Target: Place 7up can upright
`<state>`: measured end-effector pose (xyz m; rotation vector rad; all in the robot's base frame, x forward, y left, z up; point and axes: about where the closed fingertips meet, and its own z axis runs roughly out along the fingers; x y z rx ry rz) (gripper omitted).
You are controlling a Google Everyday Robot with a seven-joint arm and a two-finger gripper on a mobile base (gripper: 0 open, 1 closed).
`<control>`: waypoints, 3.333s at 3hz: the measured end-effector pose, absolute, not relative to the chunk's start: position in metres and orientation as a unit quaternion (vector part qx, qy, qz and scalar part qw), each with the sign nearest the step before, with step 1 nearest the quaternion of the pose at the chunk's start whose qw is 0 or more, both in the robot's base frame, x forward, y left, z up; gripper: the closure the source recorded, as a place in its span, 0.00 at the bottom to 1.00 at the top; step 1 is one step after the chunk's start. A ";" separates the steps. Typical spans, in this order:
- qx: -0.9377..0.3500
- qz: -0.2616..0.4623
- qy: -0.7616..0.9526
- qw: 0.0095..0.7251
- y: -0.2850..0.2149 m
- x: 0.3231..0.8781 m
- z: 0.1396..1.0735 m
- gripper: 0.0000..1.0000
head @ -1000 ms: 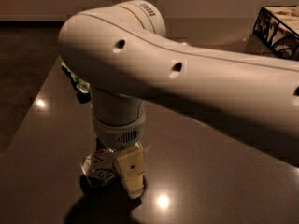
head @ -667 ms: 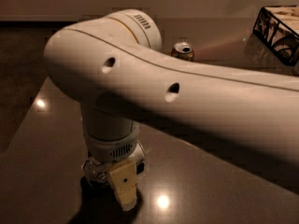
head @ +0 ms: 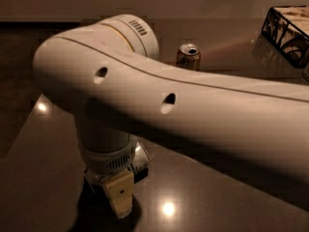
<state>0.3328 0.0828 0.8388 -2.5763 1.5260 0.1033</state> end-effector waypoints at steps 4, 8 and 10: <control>-0.842 0.096 0.510 0.144 0.076 0.370 0.876 1.00; -0.722 0.275 0.515 0.372 0.092 0.433 0.919 1.00; -0.682 0.314 0.511 0.418 0.112 0.444 0.927 1.00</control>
Offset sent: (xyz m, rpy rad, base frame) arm 0.0071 0.0058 -0.0043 0.0588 0.0612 0.0218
